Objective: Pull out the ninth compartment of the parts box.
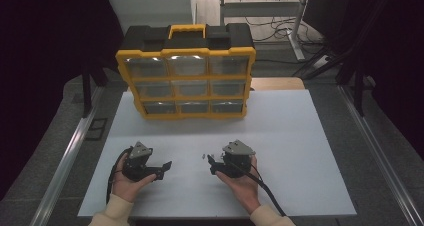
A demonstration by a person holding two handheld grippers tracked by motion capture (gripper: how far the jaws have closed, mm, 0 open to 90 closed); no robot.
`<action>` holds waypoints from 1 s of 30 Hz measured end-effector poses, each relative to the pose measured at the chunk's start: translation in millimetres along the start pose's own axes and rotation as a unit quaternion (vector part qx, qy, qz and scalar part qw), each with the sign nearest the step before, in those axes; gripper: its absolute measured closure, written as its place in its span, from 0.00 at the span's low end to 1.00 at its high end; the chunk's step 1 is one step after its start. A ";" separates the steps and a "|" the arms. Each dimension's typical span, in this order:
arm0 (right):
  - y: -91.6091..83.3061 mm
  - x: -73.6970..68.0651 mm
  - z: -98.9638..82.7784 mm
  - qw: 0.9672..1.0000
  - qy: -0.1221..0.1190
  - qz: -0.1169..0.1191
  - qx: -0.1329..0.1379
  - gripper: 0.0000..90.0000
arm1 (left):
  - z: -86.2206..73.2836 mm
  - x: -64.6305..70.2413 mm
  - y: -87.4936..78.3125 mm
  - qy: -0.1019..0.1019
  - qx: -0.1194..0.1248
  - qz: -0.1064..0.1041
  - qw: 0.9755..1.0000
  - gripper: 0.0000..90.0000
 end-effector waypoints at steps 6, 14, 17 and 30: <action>-0.5 3.5 0.9 1.000 -0.008 -0.008 0.002 0.15 | 0.0 0.5 -0.1 0.001 0.000 -0.001 1.000 0.14; -1.6 6.6 2.5 0.998 -0.047 -0.031 0.010 0.16 | -0.1 1.8 -0.3 0.001 0.000 -0.001 1.000 0.14; -1.4 5.9 1.7 0.998 -0.059 -0.037 0.010 0.16 | -0.1 1.2 -0.6 0.003 0.000 -0.001 1.000 0.14; -1.0 2.4 -0.1 0.989 -0.132 -0.061 0.020 0.17 | -0.5 2.0 -0.2 0.002 0.000 -0.004 1.000 0.14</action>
Point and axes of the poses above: each handheld gripper's, and its own axes: y roughly forward along the jaws, z roughly out of its top, x roughly to its right, the point moved 10 cm from there along y, roughly forward along the jaws, and after that the axes turned 13 degrees about -z, right-handed, at the moved point
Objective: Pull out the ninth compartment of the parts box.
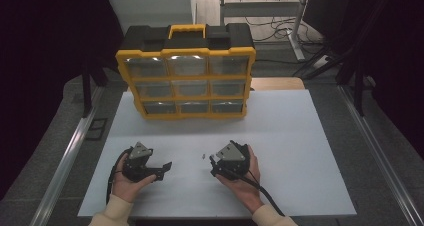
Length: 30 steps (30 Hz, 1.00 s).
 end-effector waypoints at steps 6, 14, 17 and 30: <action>0.5 2.7 -0.6 1.000 -0.022 -0.010 0.002 0.17 | -0.2 0.1 0.0 -0.001 0.000 -0.001 1.000 0.14; 0.0 5.5 0.5 0.999 -0.036 -0.025 0.009 0.17 | -0.7 0.3 0.2 -0.001 -0.001 -0.003 1.000 0.14; -0.8 6.8 1.1 0.999 -0.039 -0.030 0.012 0.17 | -0.7 0.6 0.5 0.002 -0.002 -0.002 1.000 0.14; -3.3 11.5 2.7 0.996 -0.068 -0.051 0.022 0.17 | 0.4 4.1 2.0 0.008 -0.004 -0.003 1.000 0.14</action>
Point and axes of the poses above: each handheld gripper's, and its own axes: y roughly forward along the jaws, z roughly out of its top, x roughly to its right, the point moved 10 cm from there along y, roughly forward along the jaws, and after that the axes turned 13 degrees about -z, right-handed, at the moved point
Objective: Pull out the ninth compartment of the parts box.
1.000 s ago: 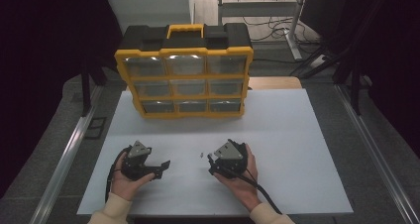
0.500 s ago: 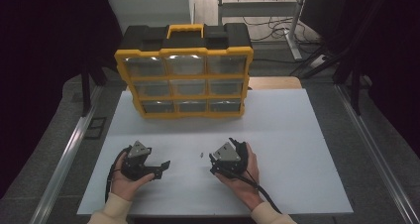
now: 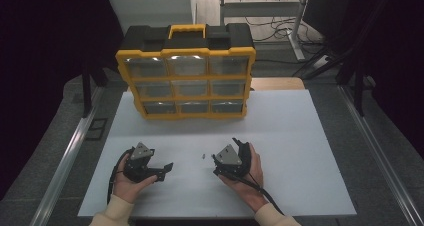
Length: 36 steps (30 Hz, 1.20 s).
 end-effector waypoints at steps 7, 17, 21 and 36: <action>-2.8 4.4 1.9 0.999 -0.027 -0.015 0.013 0.17 | 0.3 0.7 0.5 0.001 -0.001 0.000 1.000 0.14; -3.7 7.6 2.3 0.998 -0.056 -0.027 0.020 0.17 | -0.4 -1.1 -0.1 -0.001 0.000 0.000 1.000 0.14; -4.2 7.6 2.1 0.997 -0.066 -0.031 0.022 0.17 | -0.3 -0.2 0.0 0.001 -0.001 0.000 1.000 0.14; -6.0 4.8 2.1 0.992 -0.114 -0.046 0.028 0.17 | -0.8 0.8 1.2 0.002 -0.003 0.001 1.000 0.14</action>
Point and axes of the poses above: each handheld gripper's, and its own axes: y roughly forward along the jaws, z roughly out of its top, x roughly to its right, the point moved 10 cm from there along y, roughly forward along the jaws, and after that the axes turned 13 degrees about -z, right-handed, at the moved point
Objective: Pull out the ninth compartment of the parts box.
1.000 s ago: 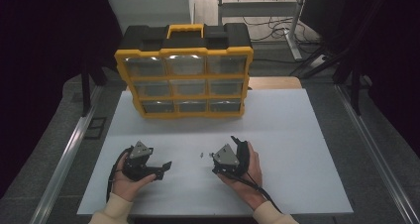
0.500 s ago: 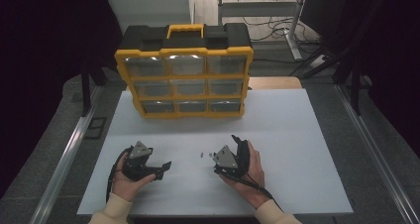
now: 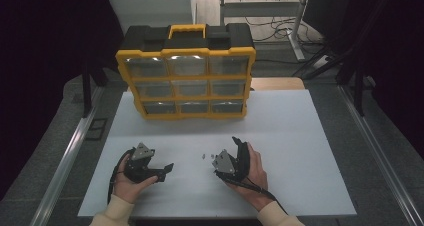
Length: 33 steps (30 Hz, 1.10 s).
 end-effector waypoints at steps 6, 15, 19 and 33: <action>-1.1 0.0 0.7 1.000 -0.018 -0.008 0.004 0.17 | 0.2 0.7 -0.3 0.003 -0.001 0.002 1.000 0.14; -0.4 1.5 1.4 0.999 -0.041 -0.023 0.013 0.18 | 0.0 1.3 0.1 0.006 -0.003 0.003 1.000 0.14; -0.3 2.6 0.9 0.998 -0.047 -0.025 0.013 0.18 | -0.2 1.2 0.1 0.006 -0.003 0.003 1.000 0.14; 0.5 5.9 0.2 0.997 -0.066 -0.039 0.015 0.18 | -0.7 1.6 0.2 0.009 -0.005 0.005 1.000 0.14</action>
Point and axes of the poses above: each handheld gripper's, and its own axes: y roughly forward along the jaws, z roughly out of its top, x roughly to its right, the point moved 10 cm from there along y, roughly forward along the jaws, and after that the axes turned 13 degrees about -z, right-handed, at the moved point
